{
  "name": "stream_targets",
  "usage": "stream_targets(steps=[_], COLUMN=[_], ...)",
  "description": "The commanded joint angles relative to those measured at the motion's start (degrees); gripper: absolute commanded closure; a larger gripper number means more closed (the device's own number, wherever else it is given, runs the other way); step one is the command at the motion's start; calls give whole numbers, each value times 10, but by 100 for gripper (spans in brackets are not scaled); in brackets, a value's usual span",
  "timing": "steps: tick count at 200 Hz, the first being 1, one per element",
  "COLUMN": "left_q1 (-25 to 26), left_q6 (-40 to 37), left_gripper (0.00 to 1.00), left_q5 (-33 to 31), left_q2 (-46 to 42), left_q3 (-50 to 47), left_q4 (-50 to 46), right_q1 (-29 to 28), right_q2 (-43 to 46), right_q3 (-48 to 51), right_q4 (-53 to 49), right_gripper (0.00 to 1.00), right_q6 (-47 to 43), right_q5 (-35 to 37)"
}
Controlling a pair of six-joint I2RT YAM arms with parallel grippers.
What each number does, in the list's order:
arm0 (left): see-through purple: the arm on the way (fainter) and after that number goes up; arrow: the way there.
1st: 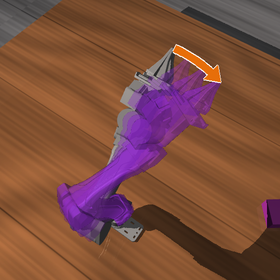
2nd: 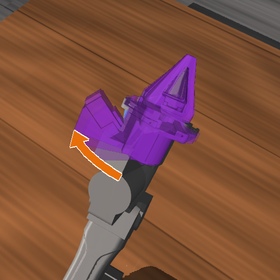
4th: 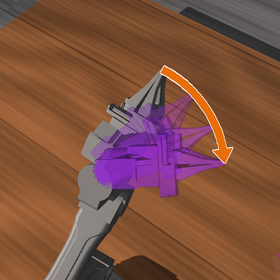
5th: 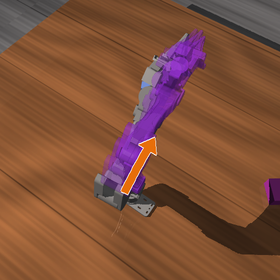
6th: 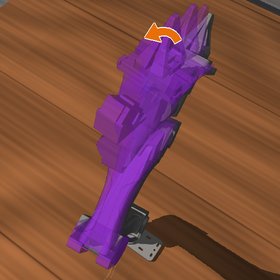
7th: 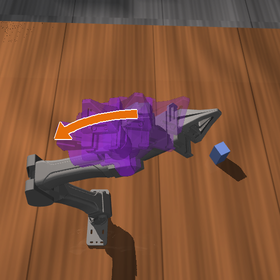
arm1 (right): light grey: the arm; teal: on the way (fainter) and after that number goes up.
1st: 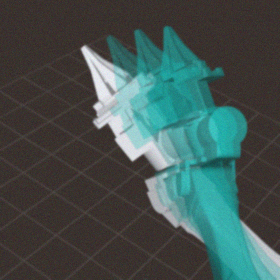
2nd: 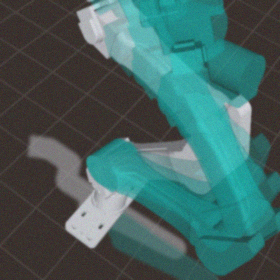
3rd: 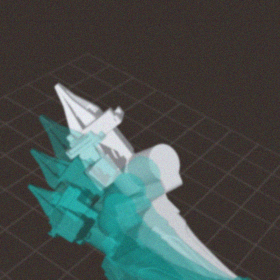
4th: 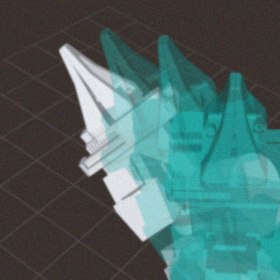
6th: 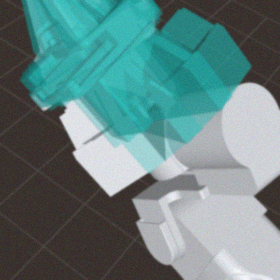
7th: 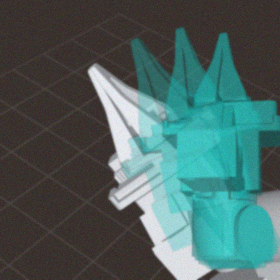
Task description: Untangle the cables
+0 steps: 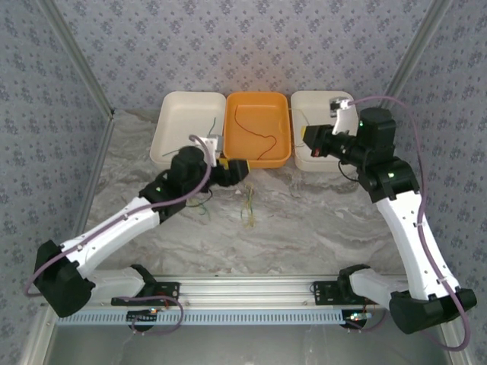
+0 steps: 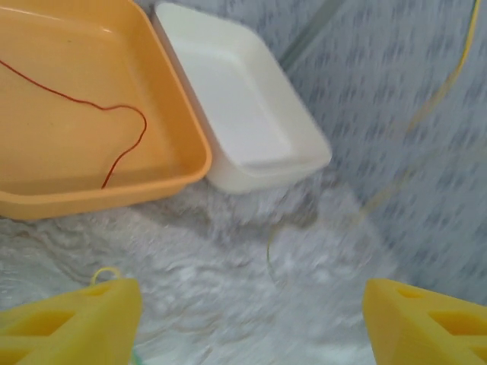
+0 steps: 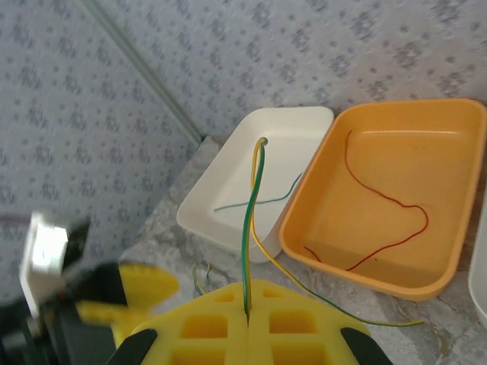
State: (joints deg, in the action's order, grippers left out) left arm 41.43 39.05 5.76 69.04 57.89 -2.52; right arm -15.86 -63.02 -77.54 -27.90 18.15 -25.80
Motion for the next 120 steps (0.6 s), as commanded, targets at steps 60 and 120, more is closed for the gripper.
stream_targets(steps=[60,120], left_q1=[-41,-34], left_q6=[583,703], left_gripper=[22,4], left_q5=[164,105], left_q2=[92,30], left_q3=[3,-41], left_q4=[137,91], right_q1=[-135,-255], right_q2=[19,42], right_q3=[110,208], right_q4=[117,216], right_gripper=[100,100], right_q6=[-138,-244], right_q5=[114,263])
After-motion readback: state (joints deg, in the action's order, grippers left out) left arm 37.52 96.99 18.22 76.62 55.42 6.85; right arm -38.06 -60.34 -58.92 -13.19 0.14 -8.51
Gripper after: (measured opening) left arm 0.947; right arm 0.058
